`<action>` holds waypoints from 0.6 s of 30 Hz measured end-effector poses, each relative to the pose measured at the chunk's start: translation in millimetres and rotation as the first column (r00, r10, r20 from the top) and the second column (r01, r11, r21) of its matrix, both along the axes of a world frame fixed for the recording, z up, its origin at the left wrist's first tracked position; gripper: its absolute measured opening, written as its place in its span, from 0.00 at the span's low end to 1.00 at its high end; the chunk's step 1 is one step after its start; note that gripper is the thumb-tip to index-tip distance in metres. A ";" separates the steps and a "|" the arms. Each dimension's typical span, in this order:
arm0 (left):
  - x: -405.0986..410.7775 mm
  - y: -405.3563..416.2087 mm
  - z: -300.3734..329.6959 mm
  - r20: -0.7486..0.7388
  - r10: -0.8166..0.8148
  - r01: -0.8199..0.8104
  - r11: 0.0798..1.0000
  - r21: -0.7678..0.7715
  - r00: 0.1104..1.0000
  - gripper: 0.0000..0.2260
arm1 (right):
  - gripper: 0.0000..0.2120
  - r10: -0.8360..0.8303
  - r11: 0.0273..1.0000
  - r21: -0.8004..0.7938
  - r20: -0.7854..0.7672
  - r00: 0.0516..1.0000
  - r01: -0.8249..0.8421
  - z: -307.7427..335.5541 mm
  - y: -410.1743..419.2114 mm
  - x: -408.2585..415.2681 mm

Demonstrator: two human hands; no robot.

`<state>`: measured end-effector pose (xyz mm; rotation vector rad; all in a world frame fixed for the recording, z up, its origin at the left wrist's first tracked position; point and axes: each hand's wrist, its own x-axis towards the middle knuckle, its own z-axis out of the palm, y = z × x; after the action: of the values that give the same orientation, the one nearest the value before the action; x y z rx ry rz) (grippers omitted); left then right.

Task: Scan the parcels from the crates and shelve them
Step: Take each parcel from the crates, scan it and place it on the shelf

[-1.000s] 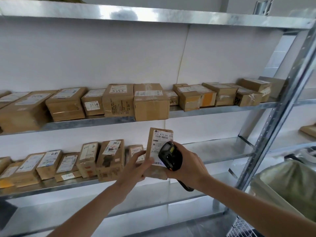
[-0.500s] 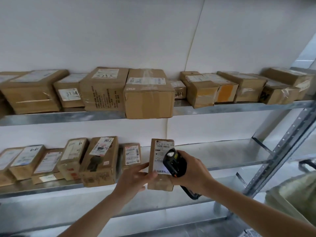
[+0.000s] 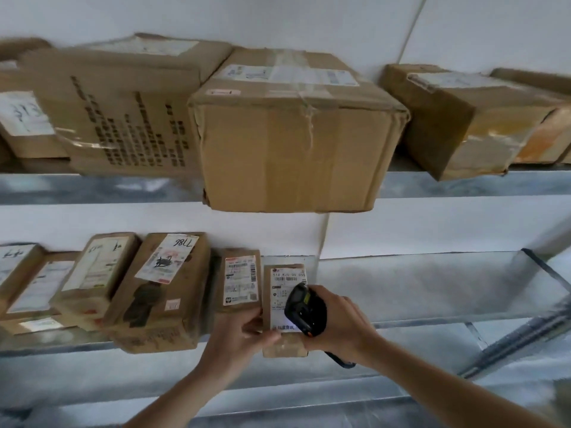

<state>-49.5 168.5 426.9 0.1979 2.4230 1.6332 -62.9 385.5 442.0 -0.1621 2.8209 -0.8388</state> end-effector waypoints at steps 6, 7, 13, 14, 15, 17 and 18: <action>-23.4 -0.3 -16.4 0.012 0.081 -0.080 0.994 -0.071 0.997 0.14 | 0.41 0.004 1.000 -0.007 0.008 1.000 -0.004 -22.2 -4.6 -29.6; -27.9 0.0 -16.7 0.010 0.101 -0.100 0.992 -0.074 0.995 0.13 | 0.41 0.014 1.000 0.000 0.011 1.000 -0.014 -21.3 -4.8 -35.7; -52.3 1.9 -18.9 0.003 0.155 -0.154 0.984 -0.088 0.988 0.15 | 0.41 0.010 1.000 0.027 0.002 1.000 -0.010 -15.7 -2.5 -65.1; -55.7 2.9 -19.2 0.009 0.164 -0.162 0.982 -0.092 0.986 0.16 | 0.41 0.003 1.000 0.022 0.002 1.000 -0.003 -16.1 -2.6 -68.3; -58.7 3.8 -19.3 0.025 0.170 -0.167 0.982 -0.084 0.985 0.16 | 0.42 0.001 1.000 0.019 0.004 1.000 -0.001 -16.3 -2.5 -71.2; -64.6 6.0 -18.7 0.062 0.181 -0.177 0.982 -0.071 0.981 0.16 | 0.42 0.001 1.000 0.014 0.009 1.000 -0.001 -16.6 -2.5 -77.1; -67.7 6.7 -18.7 0.070 0.184 -0.179 0.981 -0.073 0.981 0.20 | 0.42 0.000 1.000 0.014 0.010 1.000 0.000 -16.2 -2.4 -80.2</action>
<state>-117.2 175.2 408.2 -0.0974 2.4957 1.5958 -143.1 383.1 425.8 -0.1552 2.8171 -0.8168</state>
